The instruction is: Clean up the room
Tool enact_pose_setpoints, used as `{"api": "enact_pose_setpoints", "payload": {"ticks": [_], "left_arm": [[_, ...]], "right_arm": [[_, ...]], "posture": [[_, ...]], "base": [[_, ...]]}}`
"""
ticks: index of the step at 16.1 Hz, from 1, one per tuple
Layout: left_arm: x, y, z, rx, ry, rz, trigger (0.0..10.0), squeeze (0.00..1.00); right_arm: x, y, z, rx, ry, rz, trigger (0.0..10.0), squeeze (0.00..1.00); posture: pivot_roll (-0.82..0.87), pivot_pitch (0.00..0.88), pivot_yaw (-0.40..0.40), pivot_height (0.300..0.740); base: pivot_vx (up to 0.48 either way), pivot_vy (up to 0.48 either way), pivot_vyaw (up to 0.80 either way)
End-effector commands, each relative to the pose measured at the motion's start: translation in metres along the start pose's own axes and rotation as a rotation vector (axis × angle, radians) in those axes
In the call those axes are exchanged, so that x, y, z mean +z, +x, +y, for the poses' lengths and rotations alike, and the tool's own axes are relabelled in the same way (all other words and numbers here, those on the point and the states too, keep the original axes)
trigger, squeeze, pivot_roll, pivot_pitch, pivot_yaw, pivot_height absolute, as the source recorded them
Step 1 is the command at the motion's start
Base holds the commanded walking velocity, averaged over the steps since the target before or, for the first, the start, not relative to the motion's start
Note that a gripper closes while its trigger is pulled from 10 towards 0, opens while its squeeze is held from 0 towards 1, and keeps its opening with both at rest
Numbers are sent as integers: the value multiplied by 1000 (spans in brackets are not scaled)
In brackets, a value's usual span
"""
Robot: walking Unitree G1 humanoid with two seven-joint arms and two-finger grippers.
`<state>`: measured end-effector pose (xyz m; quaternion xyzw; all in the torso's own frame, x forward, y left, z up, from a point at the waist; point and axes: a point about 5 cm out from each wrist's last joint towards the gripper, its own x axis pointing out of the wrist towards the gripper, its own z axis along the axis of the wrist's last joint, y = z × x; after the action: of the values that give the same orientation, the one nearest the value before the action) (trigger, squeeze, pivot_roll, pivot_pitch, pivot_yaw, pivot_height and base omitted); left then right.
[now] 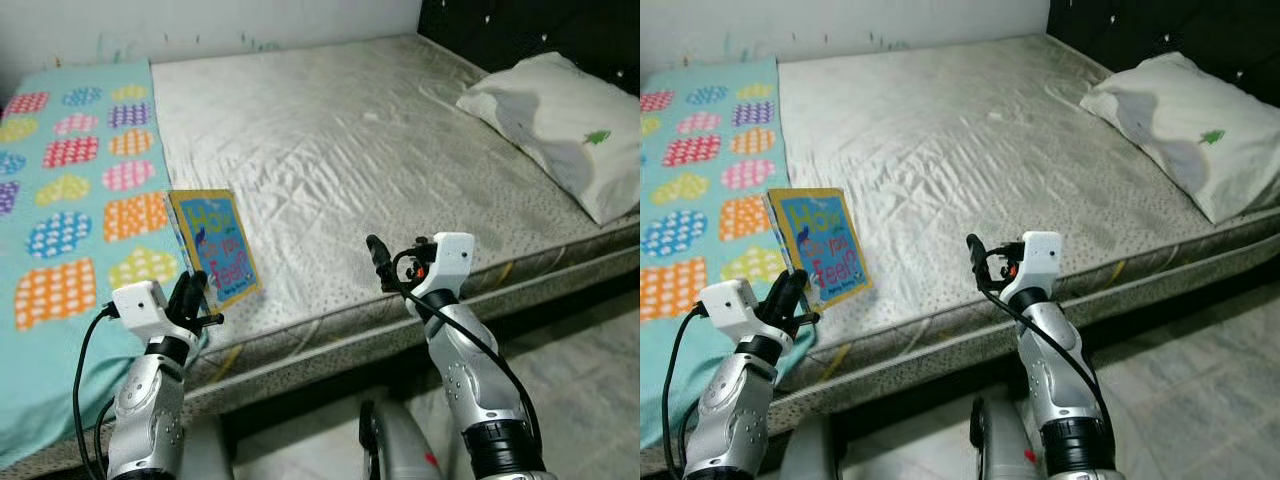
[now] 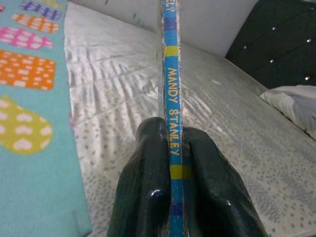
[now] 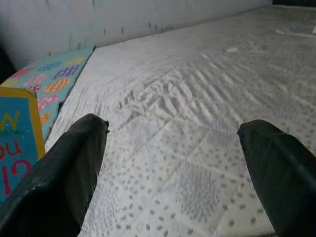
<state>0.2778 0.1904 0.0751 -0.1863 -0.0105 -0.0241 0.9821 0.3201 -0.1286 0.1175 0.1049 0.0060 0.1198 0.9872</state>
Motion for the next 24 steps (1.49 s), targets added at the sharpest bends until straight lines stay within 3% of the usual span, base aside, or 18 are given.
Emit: {"api": "enact_pose_setpoints", "payload": {"ticks": [1,7,15,16,17,18,21,24], "left_arm": [[12,4,-4,-16,17,-47,0,0],[13,16,-10,-31,9,-27,0,0],[15,38,-14,-44,53,14,0,0],[15,39,-14,-31,56,22,3373,0],[18,40,-14,-35,50,21,7608,0],[19,39,-13,-25,64,13,10000,0],[19,31,-7,38,140,20,10000,0],[17,25,-2,62,75,18,10000,0]], "right_arm": [[6,3,1,14,-4,-14,10000,0],[8,7,-5,2,-23,-18,10000,0],[6,10,-13,-72,-63,-37,10000,0],[6,9,-15,-91,-75,-42,10000,0],[5,9,-16,-99,-90,-40,10000,0],[1,7,-17,-114,-90,-33,10000,0],[-2,4,-14,-124,-87,-34,10000,0],[-10,-4,-18,-136,-110,-22,10000,0]], "posture": [[-75,0,-8,655],[-89,0,-7,735],[-103,0,24,740],[-93,0,25,740],[-93,0,25,740],[-81,0,28,740],[-80,0,28,740],[-71,0,28,740]], "base": [[0,0,0],[0,0,0],[0,0,0],[0,0,0],[0,0,0],[0,0,0],[0,0,0],[0,0,0]]}}
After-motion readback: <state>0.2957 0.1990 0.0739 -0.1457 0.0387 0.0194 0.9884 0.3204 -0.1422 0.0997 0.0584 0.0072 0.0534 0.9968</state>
